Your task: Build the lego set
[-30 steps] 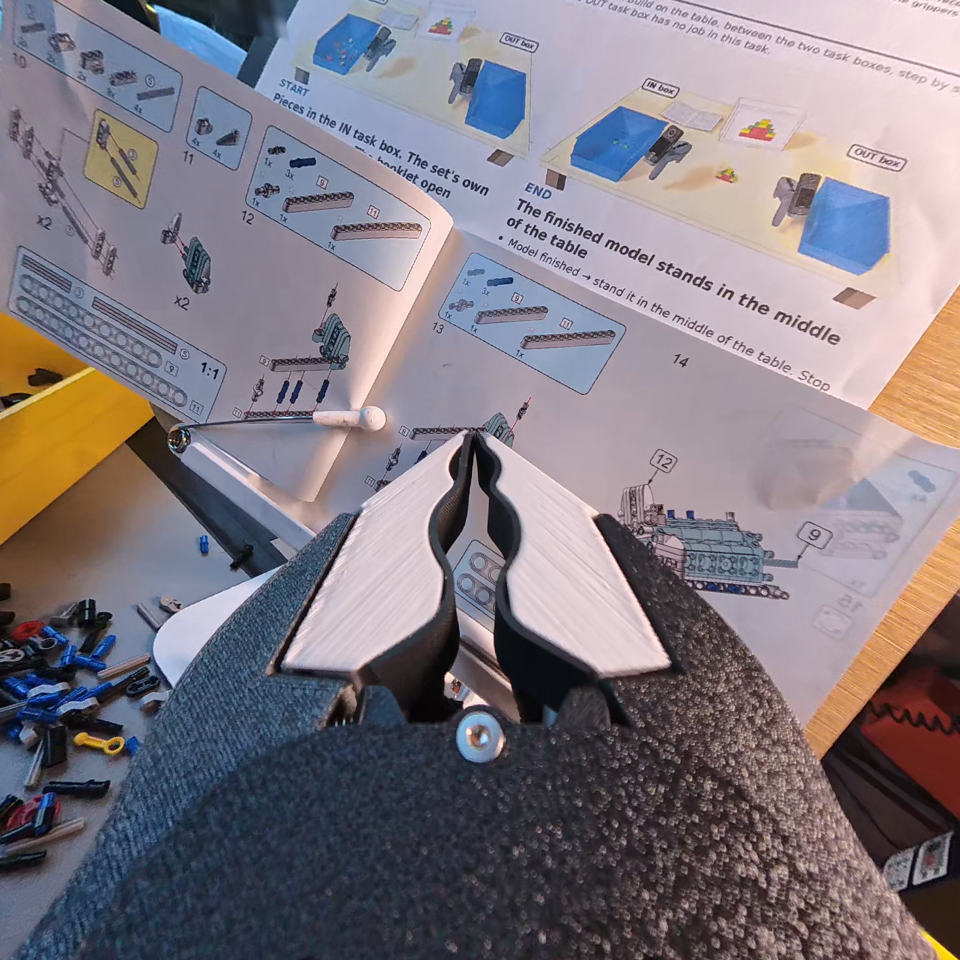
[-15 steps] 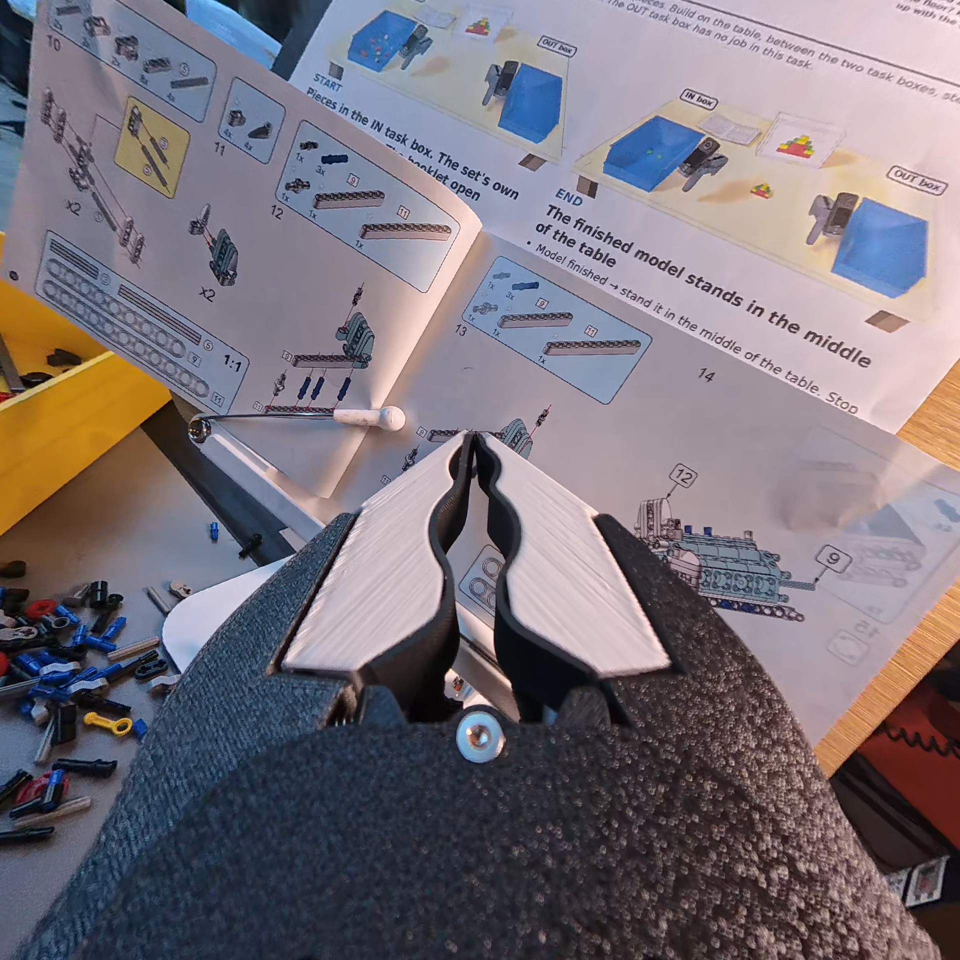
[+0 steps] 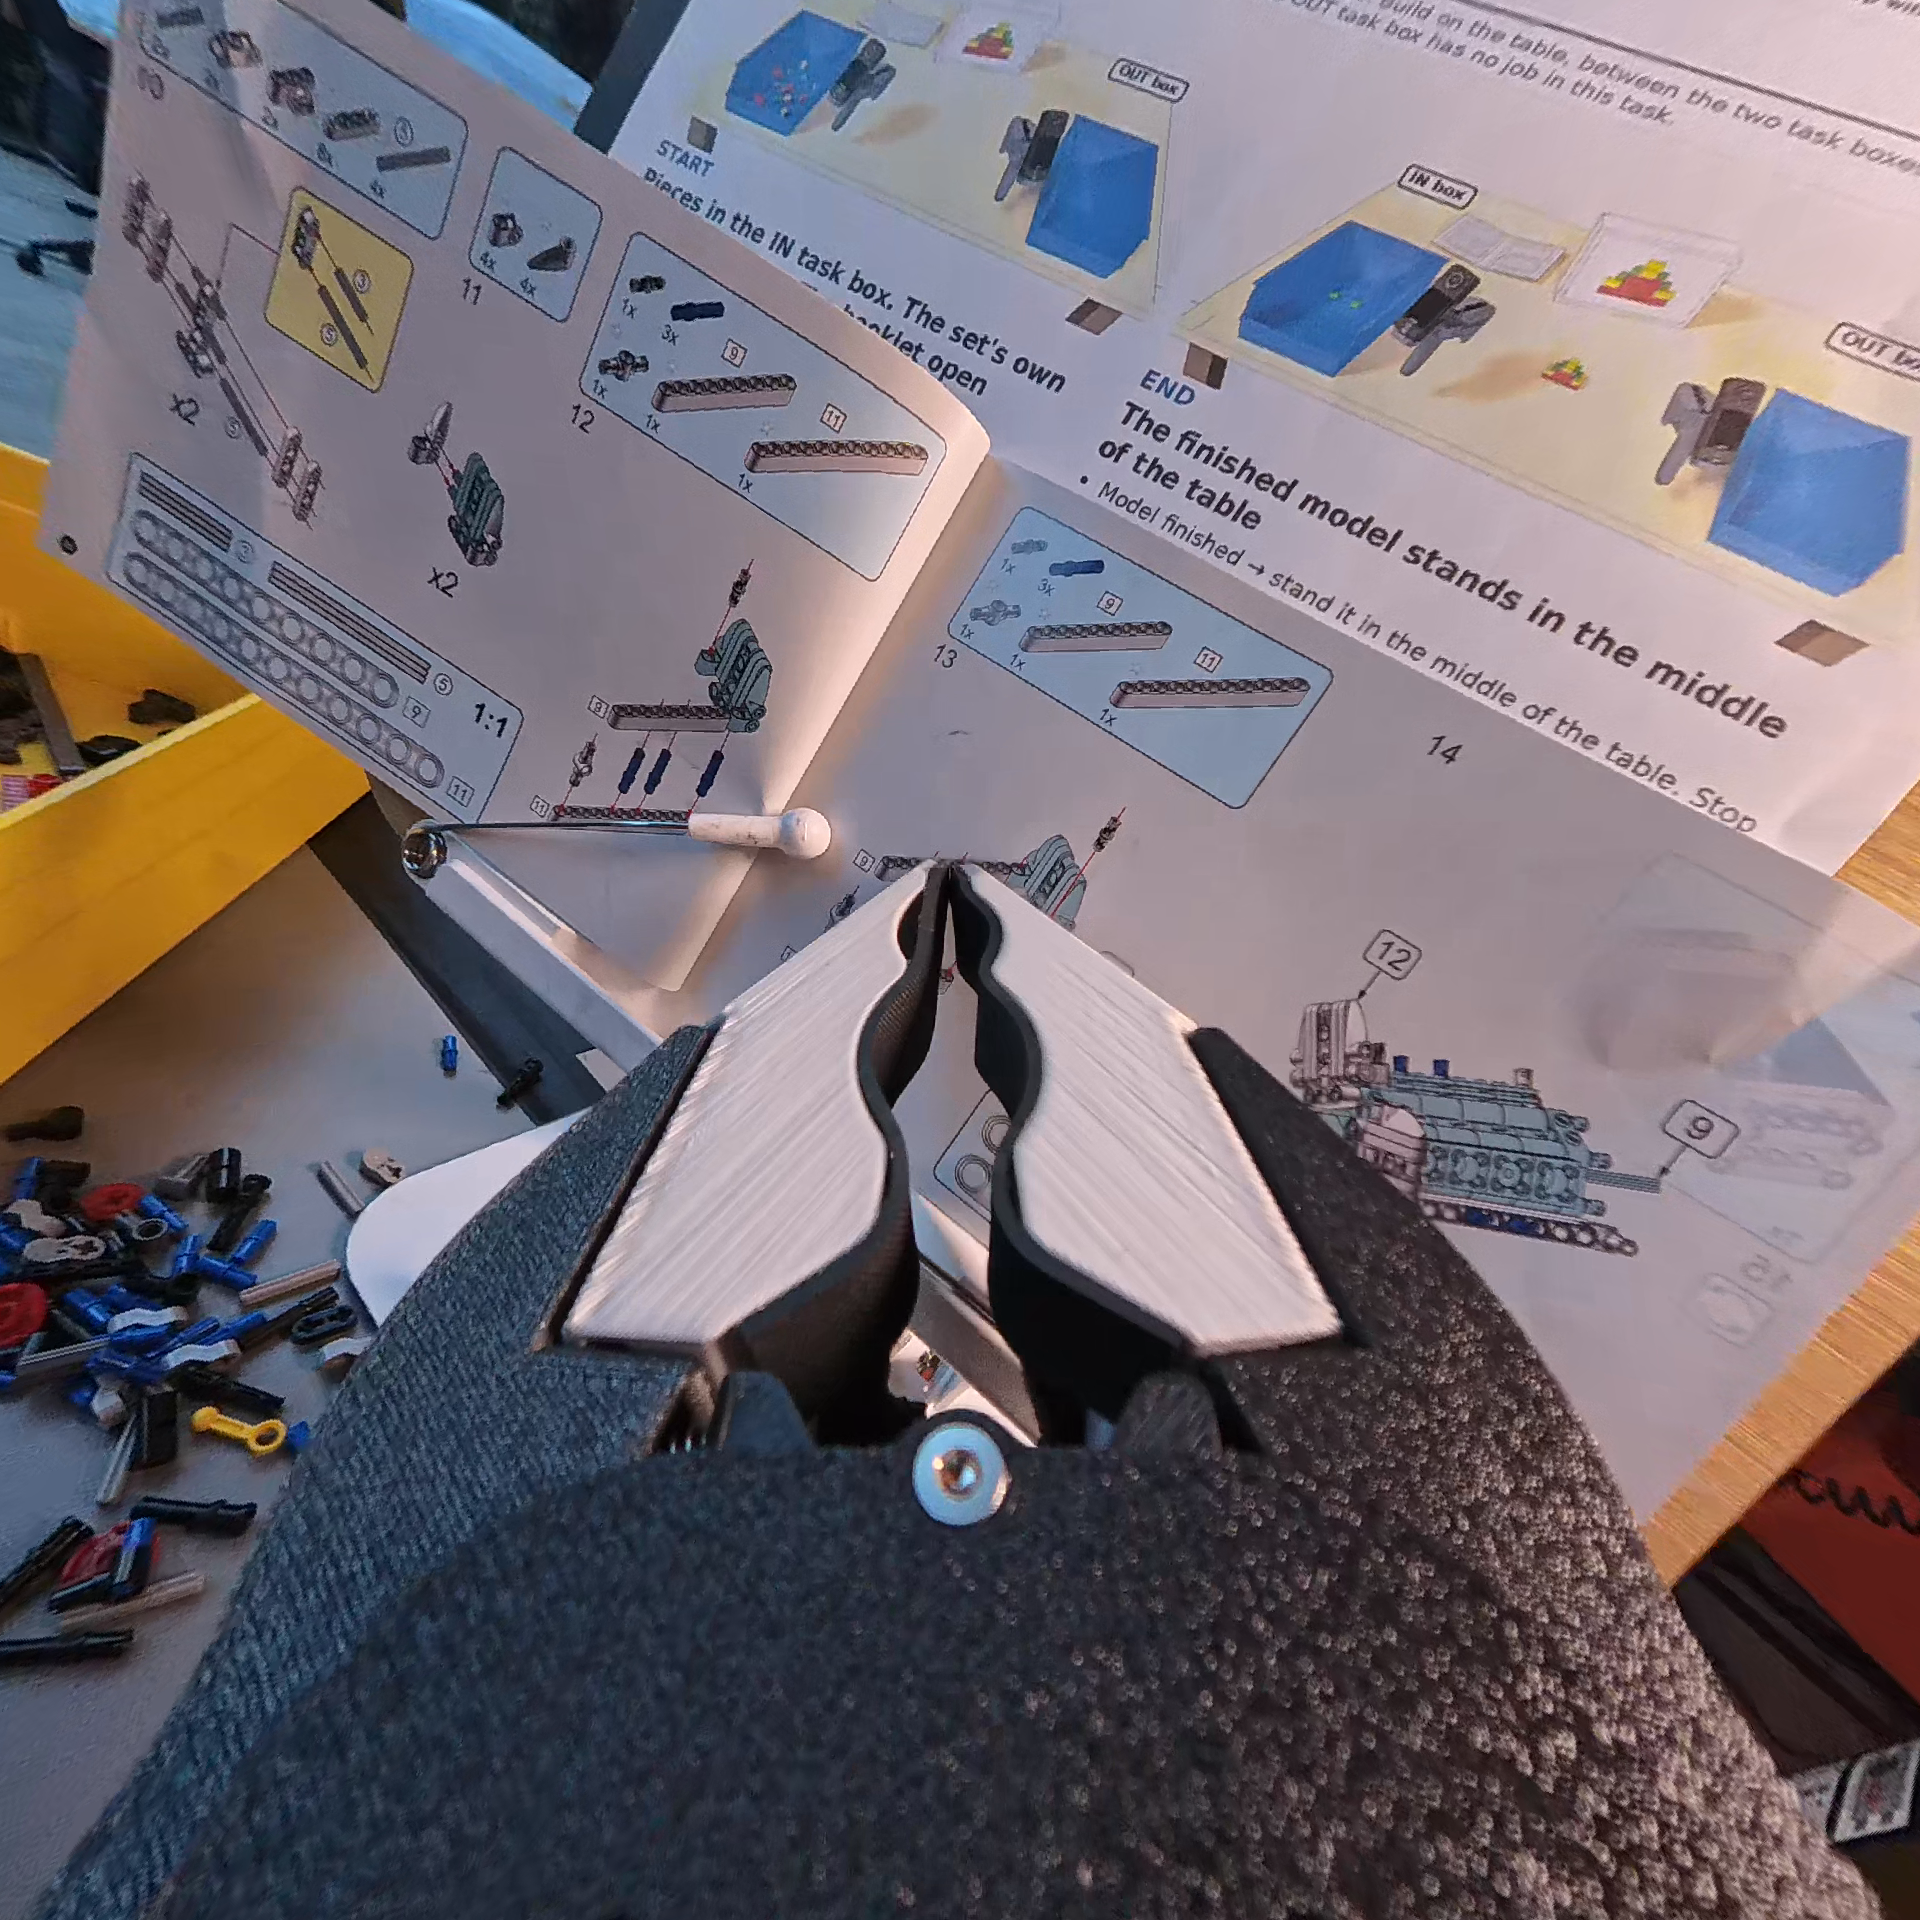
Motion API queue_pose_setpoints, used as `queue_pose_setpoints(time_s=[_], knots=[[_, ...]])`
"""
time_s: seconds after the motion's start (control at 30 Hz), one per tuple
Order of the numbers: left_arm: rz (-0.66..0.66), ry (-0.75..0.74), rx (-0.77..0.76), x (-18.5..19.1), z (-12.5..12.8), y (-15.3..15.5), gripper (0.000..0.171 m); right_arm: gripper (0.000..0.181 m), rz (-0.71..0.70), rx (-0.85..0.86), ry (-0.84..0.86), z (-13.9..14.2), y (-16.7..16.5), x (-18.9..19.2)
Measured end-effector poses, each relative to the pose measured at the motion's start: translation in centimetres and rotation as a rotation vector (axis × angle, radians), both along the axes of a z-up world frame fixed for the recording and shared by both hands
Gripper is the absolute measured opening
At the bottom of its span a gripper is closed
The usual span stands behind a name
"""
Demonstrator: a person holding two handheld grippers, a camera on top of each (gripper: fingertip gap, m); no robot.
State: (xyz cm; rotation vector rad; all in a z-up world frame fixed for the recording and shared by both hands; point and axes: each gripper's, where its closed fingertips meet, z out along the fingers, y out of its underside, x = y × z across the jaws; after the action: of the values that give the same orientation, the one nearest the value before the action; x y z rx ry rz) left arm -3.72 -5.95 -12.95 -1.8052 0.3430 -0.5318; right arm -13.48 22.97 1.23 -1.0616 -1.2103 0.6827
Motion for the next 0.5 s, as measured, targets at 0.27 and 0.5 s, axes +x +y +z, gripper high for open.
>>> queue_pose_setpoints(time_s=[0.27,0.5], knots=[[0.016,0.028,0.029,-0.2,0.6,-0.1,0.003,0.008,0.357,0.076,-0.072,4.2,-11.0,4.7],[0.069,0.148,0.097,-0.4,1.9,-0.2,0.003,0.029,0.673,-0.105,-0.702,-10.9,-24.8,16.7]])
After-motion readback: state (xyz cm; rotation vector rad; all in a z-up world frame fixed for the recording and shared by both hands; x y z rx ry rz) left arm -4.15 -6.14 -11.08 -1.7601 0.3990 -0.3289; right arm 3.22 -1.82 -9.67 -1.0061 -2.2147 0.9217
